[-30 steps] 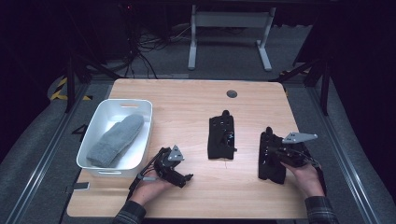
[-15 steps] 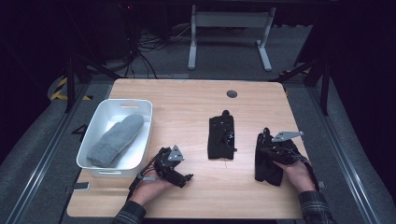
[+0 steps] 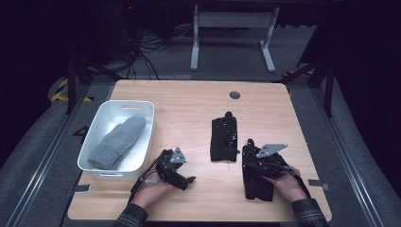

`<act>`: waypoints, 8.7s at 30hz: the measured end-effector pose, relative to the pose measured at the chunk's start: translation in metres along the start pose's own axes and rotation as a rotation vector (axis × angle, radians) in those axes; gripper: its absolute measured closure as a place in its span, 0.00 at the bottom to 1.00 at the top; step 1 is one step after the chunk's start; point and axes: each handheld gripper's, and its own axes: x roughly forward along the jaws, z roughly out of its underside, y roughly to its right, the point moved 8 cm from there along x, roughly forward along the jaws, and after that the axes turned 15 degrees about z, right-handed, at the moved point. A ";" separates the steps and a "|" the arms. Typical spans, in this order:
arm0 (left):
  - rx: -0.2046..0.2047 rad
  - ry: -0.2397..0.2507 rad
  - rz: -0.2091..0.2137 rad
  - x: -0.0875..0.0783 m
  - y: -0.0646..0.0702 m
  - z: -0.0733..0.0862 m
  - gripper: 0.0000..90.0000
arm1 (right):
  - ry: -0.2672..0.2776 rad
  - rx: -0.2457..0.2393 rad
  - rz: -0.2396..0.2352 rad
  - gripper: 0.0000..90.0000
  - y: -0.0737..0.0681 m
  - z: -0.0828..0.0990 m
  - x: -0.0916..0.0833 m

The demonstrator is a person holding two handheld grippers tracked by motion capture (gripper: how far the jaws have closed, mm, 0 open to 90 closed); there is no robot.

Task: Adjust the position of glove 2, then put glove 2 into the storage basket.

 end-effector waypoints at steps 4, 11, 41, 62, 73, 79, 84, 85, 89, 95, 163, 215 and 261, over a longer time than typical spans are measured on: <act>0.000 0.000 0.000 0.000 0.000 0.000 0.01 | -0.001 -0.015 -0.008 1.00 -0.008 -0.001 -0.002; -0.001 0.001 -0.001 0.000 0.000 0.000 0.00 | 0.000 -0.032 -0.014 1.00 -0.020 -0.001 -0.005; -0.001 0.000 -0.001 0.000 0.000 0.000 0.00 | 0.049 0.263 0.244 0.25 0.085 0.053 -0.009; -0.035 0.063 0.092 -0.001 -0.001 -0.049 0.33 | 0.064 0.283 0.249 0.17 0.089 0.056 -0.006; 0.007 0.085 0.126 0.018 -0.011 -0.088 0.76 | 0.064 0.283 0.247 0.17 0.089 0.056 -0.006; 0.024 0.051 0.152 0.034 -0.017 -0.105 0.94 | 0.064 0.283 0.246 0.17 0.089 0.056 -0.006; 0.034 0.043 0.158 0.043 -0.022 -0.118 1.00 | 0.064 0.284 0.244 0.17 0.089 0.056 -0.006; 0.037 0.046 0.157 0.047 -0.025 -0.124 1.00 | 0.065 0.284 0.244 0.17 0.089 0.056 -0.006; 0.039 0.050 0.155 0.055 -0.030 -0.135 1.00 | 0.065 0.284 0.243 0.17 0.089 0.056 -0.006; 0.029 0.043 0.167 0.071 -0.035 -0.144 1.00 | 0.065 0.284 0.243 0.17 0.089 0.056 -0.006; -0.039 0.080 0.173 0.006 0.033 -0.061 0.65 | 0.059 0.285 0.244 0.42 0.085 0.053 -0.013; -0.185 0.125 0.255 -0.004 0.024 -0.064 0.95 | 0.058 0.093 -0.108 1.00 -0.012 0.025 -0.020; -0.080 0.113 0.332 0.018 0.052 -0.114 0.86 | 0.078 0.079 -0.146 1.00 -0.029 -0.014 0.009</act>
